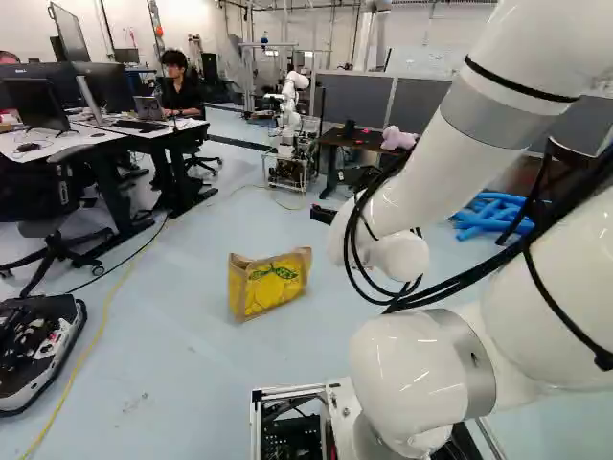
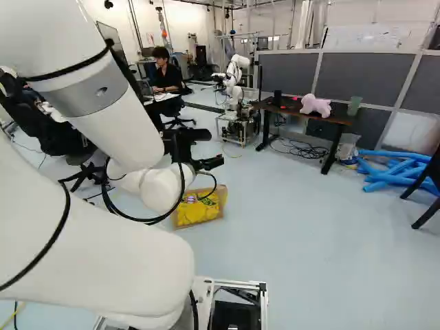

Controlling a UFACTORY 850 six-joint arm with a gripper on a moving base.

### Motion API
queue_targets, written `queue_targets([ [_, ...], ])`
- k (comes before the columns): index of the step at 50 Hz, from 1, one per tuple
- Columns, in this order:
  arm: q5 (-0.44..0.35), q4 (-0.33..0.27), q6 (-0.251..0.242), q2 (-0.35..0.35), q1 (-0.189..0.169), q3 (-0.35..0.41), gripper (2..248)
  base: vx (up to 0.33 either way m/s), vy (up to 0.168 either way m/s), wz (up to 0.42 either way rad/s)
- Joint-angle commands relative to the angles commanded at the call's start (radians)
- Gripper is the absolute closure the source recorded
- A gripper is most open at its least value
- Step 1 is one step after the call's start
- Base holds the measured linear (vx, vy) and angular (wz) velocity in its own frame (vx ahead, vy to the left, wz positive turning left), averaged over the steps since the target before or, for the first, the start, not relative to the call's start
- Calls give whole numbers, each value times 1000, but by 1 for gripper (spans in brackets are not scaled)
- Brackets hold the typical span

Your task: Pick up the bag on the ground and place it on the table

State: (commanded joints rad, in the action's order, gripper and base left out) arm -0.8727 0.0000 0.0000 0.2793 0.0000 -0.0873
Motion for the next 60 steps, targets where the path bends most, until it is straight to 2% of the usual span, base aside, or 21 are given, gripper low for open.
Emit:
queue_targets([
  [60,0,0,0,0,0,0,3,172,83,5],
])
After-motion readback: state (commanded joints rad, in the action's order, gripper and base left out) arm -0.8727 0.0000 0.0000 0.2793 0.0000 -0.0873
